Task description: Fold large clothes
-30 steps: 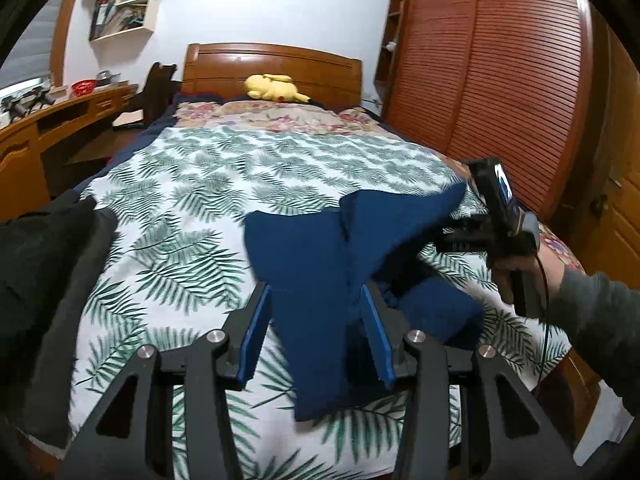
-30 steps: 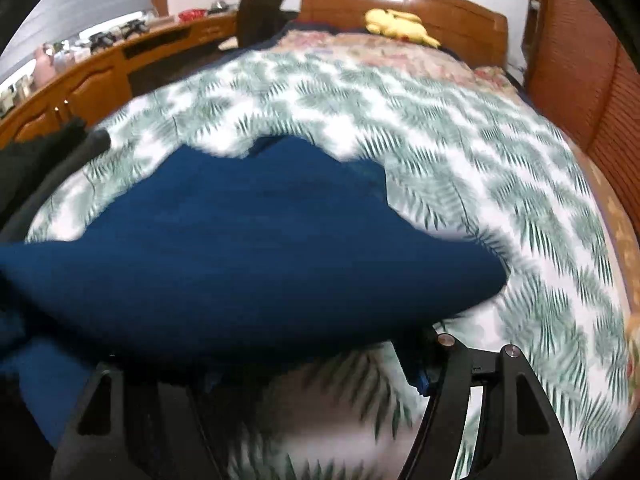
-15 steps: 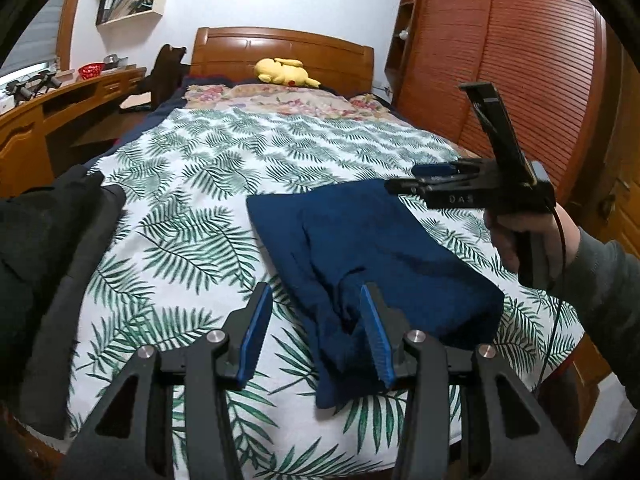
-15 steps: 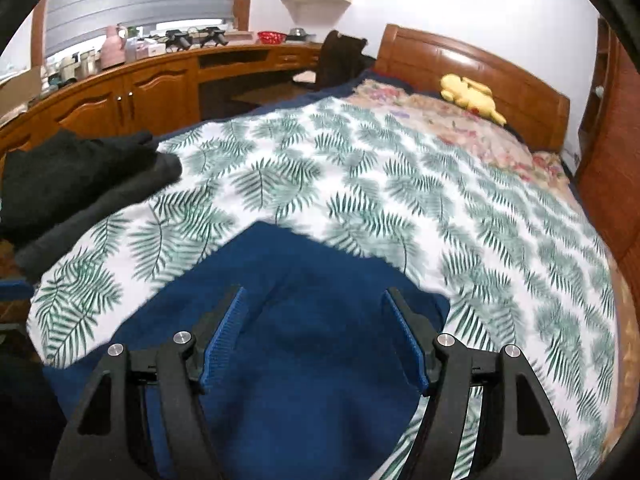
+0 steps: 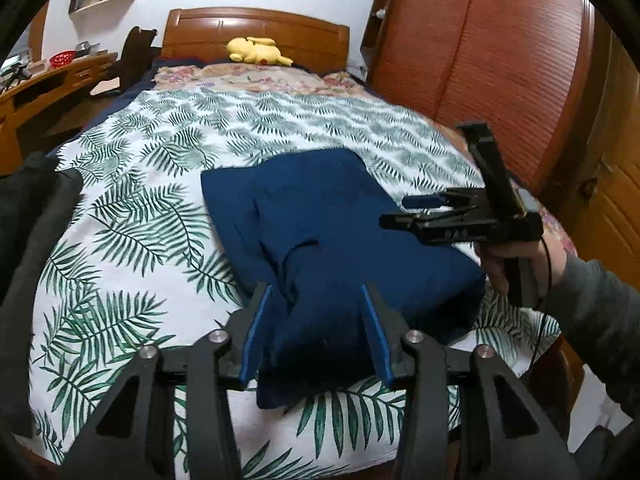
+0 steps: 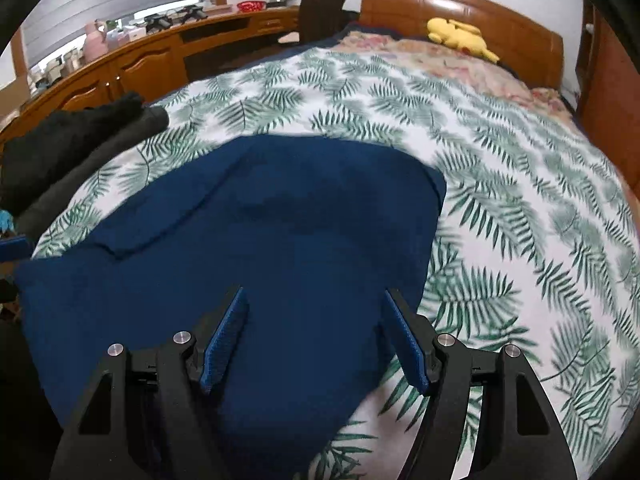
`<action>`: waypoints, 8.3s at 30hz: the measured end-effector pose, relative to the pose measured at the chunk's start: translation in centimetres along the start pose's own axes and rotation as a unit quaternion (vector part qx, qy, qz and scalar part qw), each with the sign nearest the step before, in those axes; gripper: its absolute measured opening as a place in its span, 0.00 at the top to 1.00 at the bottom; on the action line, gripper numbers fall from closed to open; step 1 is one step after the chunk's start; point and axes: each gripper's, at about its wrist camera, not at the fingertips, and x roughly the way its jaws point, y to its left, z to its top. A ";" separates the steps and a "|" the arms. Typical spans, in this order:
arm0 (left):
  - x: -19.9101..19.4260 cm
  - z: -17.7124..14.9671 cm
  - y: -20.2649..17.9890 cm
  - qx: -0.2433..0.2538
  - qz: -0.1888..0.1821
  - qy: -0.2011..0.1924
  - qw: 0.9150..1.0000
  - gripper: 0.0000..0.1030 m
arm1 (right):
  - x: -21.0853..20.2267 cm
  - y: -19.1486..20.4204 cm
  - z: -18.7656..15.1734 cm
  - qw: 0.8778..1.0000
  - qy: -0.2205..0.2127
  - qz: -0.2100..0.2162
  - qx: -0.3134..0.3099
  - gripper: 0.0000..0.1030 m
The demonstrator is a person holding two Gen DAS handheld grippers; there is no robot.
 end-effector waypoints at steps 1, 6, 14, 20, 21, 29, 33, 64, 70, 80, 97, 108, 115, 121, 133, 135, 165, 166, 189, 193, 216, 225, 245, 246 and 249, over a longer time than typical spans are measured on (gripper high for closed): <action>0.3 -0.1 -0.2 0.002 0.001 0.005 1.000 0.69 | 0.1 -0.2 -0.3 1.000 -0.001 0.007 0.005 0.31; 0.0 -0.7 -1.2 0.024 0.018 0.008 1.000 0.94 | 0.4 -1.6 -0.6 0.999 -0.002 0.038 0.027 0.31; -1.4 -2.0 1.0 -0.007 0.087 -0.006 0.996 0.95 | 0.0 -2.8 0.4 0.998 -0.011 0.056 0.021 0.31; -0.5 -3.1 1.6 -0.021 0.092 0.002 0.996 0.95 | 0.4 -2.6 0.7 0.999 -0.015 0.050 0.010 0.31; -0.5 -3.1 1.5 -0.019 0.093 0.001 0.996 0.95 | 0.0 -2.5 0.6 0.998 -0.018 0.050 0.014 0.31; -0.4 -3.2 1.4 -0.007 0.090 0.001 0.996 0.94 | -5.1 2.7 -1.7 0.994 -0.039 0.099 -0.029 0.31; -0.5 -3.5 1.3 0.001 0.090 0.003 0.996 0.94 | -6.4 4.8 -3.9 0.993 -0.023 0.114 -0.037 0.31; -3.0 -6.1 3.3 -0.031 0.087 0.010 0.996 0.70 | 1.7 -3.5 3.6 0.999 0.008 0.027 0.019 0.28; -2.0 -6.6 3.1 -0.034 0.072 0.023 0.997 0.67 | 5.4 -4.8 5.1 0.999 0.028 -0.014 0.015 0.28; -0.1 -6.2 2.2 -0.039 0.061 0.033 0.997 0.66 | 8.6 -7.0 3.9 0.999 0.024 0.009 0.042 0.14; 1.2 -6.1 2.9 -0.074 0.057 0.030 0.995 0.65 | 9.1 -8.3 2.9 0.995 0.013 0.056 0.082 0.13; 1.3 -6.4 2.5 -0.081 0.031 0.029 0.996 0.90 | 9.1 -7.7 3.8 0.992 0.017 0.087 0.086 0.44; -0.4 -5.5 1.6 -0.063 0.031 -0.004 0.998 0.95 | 5.9 -5.5 5.2 0.997 -0.021 0.060 0.049 0.90; -3.5 -3.3 1.6 -0.033 0.044 -0.042 0.998 0.95 | 1.6 -3.7 7.4 0.997 -0.061 0.036 0.022 0.93; -13.0 0.6 10.9 -0.023 0.125 -0.106 0.986 0.95 | -0.7 6.6 14.5 0.993 -0.107 0.029 -0.039 0.93; -15.0 1.1 12.8 -0.027 0.146 -0.118 0.982 0.95 | -0.7 9.3 16.5 0.991 -0.116 0.029 -0.053 0.93; -28.5 -8.2 34.9 -0.164 0.343 -0.081 0.922 0.90 | 6.4 43.9 23.8 0.955 -0.089 0.202 -0.200 0.59; -29.1 -8.3 34.8 -0.166 0.340 -0.086 0.921 0.90 | 6.1 45.0 23.4 0.949 -0.087 0.222 -0.204 0.59; -29.6 -3.6 30.0 -0.115 0.339 -0.108 0.928 0.68 | 3.1 46.2 16.8 0.945 -0.069 0.237 -0.214 0.45; -27.8 -2.4 27.8 -0.095 0.331 -0.103 0.933 0.66 | 1.0 43.9 15.4 0.948 -0.081 0.219 -0.216 0.42; -14.4 1.5 12.2 -0.041 0.219 -0.110 0.969 0.53 | -6.7 24.5 7.3 0.973 -0.134 0.124 -0.139 0.15; -10.4 2.3 5.5 -0.027 0.162 -0.107 0.981 0.52 | -9.8 17.5 2.5 0.983 -0.144 0.069 -0.087 0.11; -2.1 3.6 -6.4 -0.002 0.125 -0.088 0.988 0.52 | -15.3 3.8 -7.8 0.984 -0.161 -0.043 0.064 0.10; -2.1 3.6 -6.9 -0.003 0.122 -0.090 0.988 0.52 | -15.6 3.4 -8.0 0.984 -0.160 -0.046 0.069 0.10; -2.4 3.7 -8.9 0.003 0.116 -0.094 0.989 0.52 | -16.9 2.1 -8.8 0.981 -0.162 -0.061 0.087 0.09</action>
